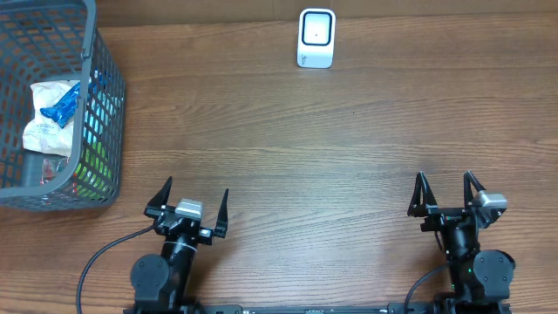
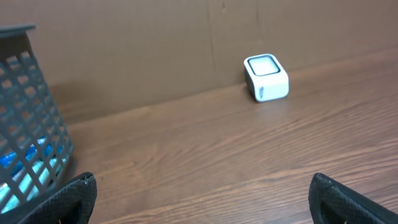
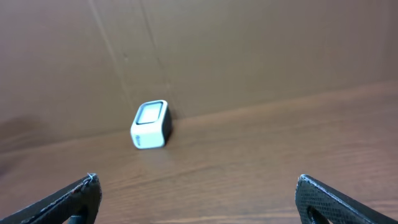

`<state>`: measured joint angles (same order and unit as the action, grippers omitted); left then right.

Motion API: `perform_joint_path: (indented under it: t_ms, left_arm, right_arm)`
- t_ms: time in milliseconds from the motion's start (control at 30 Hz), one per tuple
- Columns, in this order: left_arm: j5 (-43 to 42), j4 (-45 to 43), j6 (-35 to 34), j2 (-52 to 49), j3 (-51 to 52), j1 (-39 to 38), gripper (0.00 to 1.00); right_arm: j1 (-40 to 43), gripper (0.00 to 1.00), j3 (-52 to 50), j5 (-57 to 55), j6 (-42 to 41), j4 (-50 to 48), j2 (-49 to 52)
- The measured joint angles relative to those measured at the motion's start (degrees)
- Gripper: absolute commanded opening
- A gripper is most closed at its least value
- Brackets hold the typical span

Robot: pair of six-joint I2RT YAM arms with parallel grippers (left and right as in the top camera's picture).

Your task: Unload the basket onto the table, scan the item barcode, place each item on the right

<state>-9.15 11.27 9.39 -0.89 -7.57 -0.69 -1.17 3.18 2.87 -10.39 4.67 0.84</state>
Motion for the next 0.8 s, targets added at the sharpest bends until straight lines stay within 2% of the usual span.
perform_joint_path:
  t_ms: [133, 300, 533, 800]
  left_arm:
    - [-0.1, 4.3, -0.1, -1.2, -5.7, 0.0, 1.00]
    - [-0.3, 8.5, -0.2, -6.3, -12.6, 0.0, 1.00]
    - [-0.7, 17.5, -0.3, -19.4, -27.4, 0.0, 1.00]
    - [-1.8, 32.3, -0.2, -36.7, -48.9, 0.0, 1.00]
  right_arm:
    - [0.0, 1.00, 4.9, 1.2, 0.2, 3.4, 0.0]
    - [0.0, 1.00, 13.0, 1.4, 1.9, 12.1, 0.4]
    - [0.0, 1.00, 25.1, 1.7, 4.7, 21.3, 5.6]
    - [0.0, 1.00, 38.6, 1.8, 5.8, 28.8, 18.8]
